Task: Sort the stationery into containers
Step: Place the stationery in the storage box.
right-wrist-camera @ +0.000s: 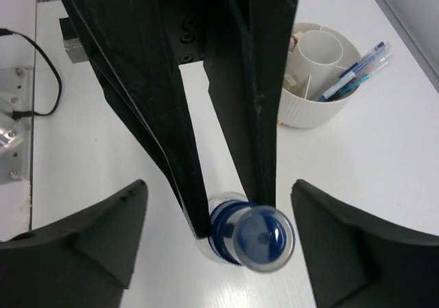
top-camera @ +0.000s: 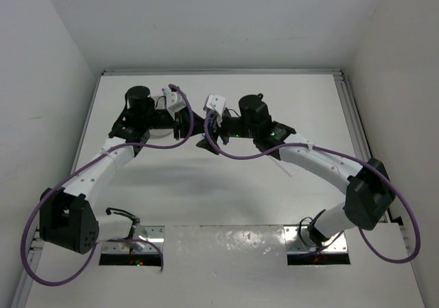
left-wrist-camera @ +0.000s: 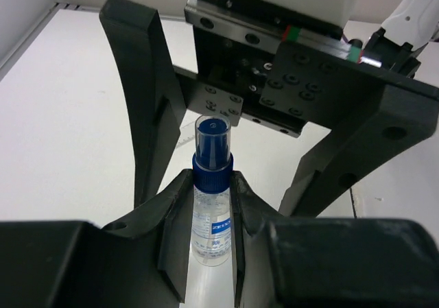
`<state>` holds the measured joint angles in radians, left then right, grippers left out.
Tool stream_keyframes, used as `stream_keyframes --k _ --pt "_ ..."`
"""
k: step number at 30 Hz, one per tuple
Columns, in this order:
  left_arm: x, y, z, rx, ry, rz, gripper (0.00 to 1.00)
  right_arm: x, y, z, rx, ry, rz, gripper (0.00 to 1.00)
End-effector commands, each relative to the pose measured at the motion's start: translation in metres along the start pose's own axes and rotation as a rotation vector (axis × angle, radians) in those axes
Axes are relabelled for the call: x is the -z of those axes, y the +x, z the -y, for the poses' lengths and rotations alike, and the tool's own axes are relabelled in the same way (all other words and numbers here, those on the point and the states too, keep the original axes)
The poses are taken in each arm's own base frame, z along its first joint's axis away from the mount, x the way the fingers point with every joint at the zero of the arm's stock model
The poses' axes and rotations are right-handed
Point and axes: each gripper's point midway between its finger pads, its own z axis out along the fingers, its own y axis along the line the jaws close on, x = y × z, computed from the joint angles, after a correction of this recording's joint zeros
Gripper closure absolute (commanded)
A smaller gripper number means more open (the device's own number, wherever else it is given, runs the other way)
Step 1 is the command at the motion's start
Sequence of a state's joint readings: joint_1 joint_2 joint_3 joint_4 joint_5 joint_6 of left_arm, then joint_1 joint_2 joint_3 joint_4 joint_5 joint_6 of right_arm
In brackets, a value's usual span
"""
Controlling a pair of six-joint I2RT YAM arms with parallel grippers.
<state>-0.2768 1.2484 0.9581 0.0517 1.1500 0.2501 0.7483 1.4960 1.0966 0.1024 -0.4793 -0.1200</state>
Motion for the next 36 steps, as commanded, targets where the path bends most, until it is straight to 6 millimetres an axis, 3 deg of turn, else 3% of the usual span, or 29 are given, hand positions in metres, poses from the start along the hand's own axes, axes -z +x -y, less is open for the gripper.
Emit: stream_keyframes --k 1,3,9,13,21,30,31,36 --pt "0.010 -0.010 -0.011 -0.053 -0.050 0.011 1.00 0.010 -0.024 0.005 0.034 0.039 0.062 0.13" --pt "0.016 -0.013 -0.023 -0.043 -0.116 0.011 1.00 0.016 -0.019 0.013 0.018 0.077 0.040 0.01" --pt "0.048 -0.028 -0.074 -0.044 -0.401 0.051 1.00 0.046 -0.003 0.034 0.004 0.217 0.026 0.01" --pt "0.071 -0.030 -0.105 -0.028 -0.549 0.072 1.00 0.065 -0.018 0.048 0.013 0.308 0.093 0.01" --pt "0.155 -0.026 -0.183 -0.117 -0.939 0.082 1.00 0.073 -0.005 0.067 -0.017 0.375 0.064 0.01" --pt "0.179 -0.003 -0.214 -0.167 -1.025 0.087 1.00 0.064 0.001 0.093 -0.076 0.404 0.046 0.01" --pt "0.180 0.006 -0.220 -0.151 -1.030 0.084 1.00 0.063 0.002 0.093 -0.082 0.403 0.036 0.01" --pt "0.173 0.011 -0.227 -0.129 -0.996 0.140 1.00 0.066 0.006 0.104 -0.084 0.414 -0.012 0.01"
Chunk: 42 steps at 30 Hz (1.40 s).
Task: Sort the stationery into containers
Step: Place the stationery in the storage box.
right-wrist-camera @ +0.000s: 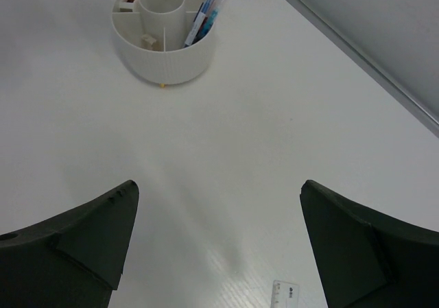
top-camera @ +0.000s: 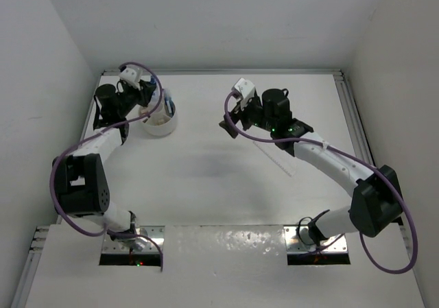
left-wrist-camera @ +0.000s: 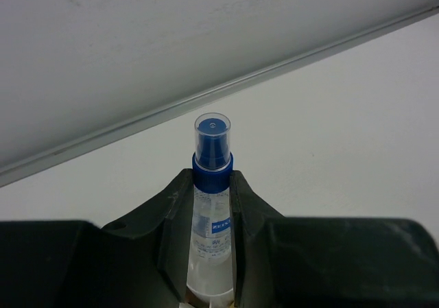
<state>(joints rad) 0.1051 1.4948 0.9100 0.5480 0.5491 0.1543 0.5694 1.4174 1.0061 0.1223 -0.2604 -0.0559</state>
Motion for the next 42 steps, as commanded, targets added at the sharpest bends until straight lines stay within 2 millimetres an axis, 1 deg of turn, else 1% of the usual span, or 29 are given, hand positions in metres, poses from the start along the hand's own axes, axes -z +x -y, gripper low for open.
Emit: stream_keyframes --k 1,2,4,6,7,10,11,13,14,16,17,18,19,20,22,23,25,26,29,32,34,35,36,37,38,39,40,41,42 --pt "-0.003 -0.027 -0.007 -0.028 -0.005 0.117 1.00 0.003 -0.027 0.017 0.012 0.037 0.045 0.01" --pt "-0.002 -0.023 -0.007 -0.012 -0.007 0.110 1.00 0.003 -0.026 0.019 0.006 0.041 0.043 0.01" --pt "0.001 -0.010 -0.008 -0.001 -0.013 0.084 1.00 0.004 -0.027 0.023 -0.003 0.051 0.048 0.01" --pt "0.004 0.002 -0.010 -0.003 -0.025 0.061 1.00 0.002 -0.025 0.023 -0.010 0.050 0.050 0.01" --pt "0.006 0.005 -0.011 0.001 -0.028 0.058 1.00 0.002 -0.026 0.024 -0.011 0.050 0.051 0.01" --pt "0.006 0.015 -0.008 -0.009 -0.015 0.038 1.00 -0.001 -0.023 0.023 -0.017 0.040 0.038 0.01" --pt "0.007 0.022 -0.005 -0.008 -0.012 0.024 1.00 -0.001 -0.025 0.023 -0.014 0.040 0.038 0.01" --pt "0.007 0.038 -0.010 -0.003 -0.065 -0.005 1.00 0.000 -0.024 0.022 -0.012 0.038 0.027 0.01" --pt "0.008 0.041 -0.016 -0.001 -0.103 -0.010 1.00 0.001 -0.024 0.023 -0.011 0.041 0.026 0.01" --pt "0.008 0.044 -0.017 -0.006 -0.116 -0.005 0.98 0.005 -0.027 0.022 -0.005 0.043 0.031 0.01" --pt "0.008 0.044 -0.017 -0.007 -0.119 -0.004 0.88 0.005 -0.026 0.023 -0.004 0.047 0.026 0.01" --pt "0.007 0.044 -0.016 -0.007 -0.116 -0.003 0.82 0.006 -0.024 0.023 -0.005 0.049 0.023 0.01" --pt "0.006 0.044 -0.014 -0.009 -0.110 -0.003 0.73 0.008 -0.024 0.023 -0.005 0.052 0.021 0.01" --pt "0.007 0.042 -0.014 -0.010 -0.109 0.000 0.58 0.009 -0.025 0.024 -0.005 0.057 0.023 0.01" --pt "0.006 0.040 -0.014 -0.009 -0.108 -0.003 0.46 0.011 -0.022 0.023 -0.009 0.057 0.020 0.01" --pt "0.007 0.038 -0.014 -0.007 -0.111 -0.003 0.37 0.012 -0.024 0.022 -0.009 0.058 0.027 0.01" --pt "0.007 0.033 -0.013 -0.003 -0.104 -0.004 0.33 0.014 -0.024 0.021 -0.013 0.056 0.031 0.01" --pt "0.007 0.030 -0.011 -0.003 -0.090 -0.001 0.26 0.015 -0.026 0.021 -0.011 0.058 0.036 0.01" --pt "0.008 0.011 -0.007 0.001 -0.069 0.027 0.19 0.017 -0.026 0.020 -0.011 0.058 0.042 0.01" --pt "0.008 -0.013 -0.008 0.021 -0.075 0.064 0.17 0.021 -0.028 0.018 -0.015 0.059 0.057 0.01" --pt "0.010 -0.029 -0.013 0.035 -0.104 0.081 0.17 0.023 -0.028 0.015 -0.016 0.057 0.069 0.01" --pt "0.012 -0.033 -0.022 0.046 -0.155 0.081 0.19 0.024 -0.029 0.013 -0.016 0.054 0.074 0.01" --pt "0.012 -0.044 -0.030 0.055 -0.191 0.094 0.24 0.025 -0.025 0.012 -0.022 0.055 0.069 0.01" --pt "0.015 -0.042 -0.035 0.073 -0.227 0.070 0.50 0.027 -0.027 0.011 -0.019 0.055 0.077 0.01" --pt "0.019 -0.041 -0.050 0.085 -0.308 0.053 0.64 0.029 -0.028 0.010 -0.018 0.054 0.083 0.01" --pt "0.021 -0.035 -0.057 0.084 -0.345 0.007 0.75 0.030 -0.023 0.007 -0.024 0.052 0.077 0.01" --pt "0.023 -0.027 -0.063 0.078 -0.372 -0.035 0.88 0.034 -0.026 0.007 -0.022 0.057 0.094 0.01" --pt "0.025 -0.016 -0.067 0.075 -0.395 -0.089 0.89 0.035 -0.026 0.007 -0.021 0.060 0.101 0.01" --pt "0.030 0.000 -0.068 0.076 -0.398 -0.185 0.89 0.037 -0.021 0.006 -0.025 0.065 0.096 0.01"
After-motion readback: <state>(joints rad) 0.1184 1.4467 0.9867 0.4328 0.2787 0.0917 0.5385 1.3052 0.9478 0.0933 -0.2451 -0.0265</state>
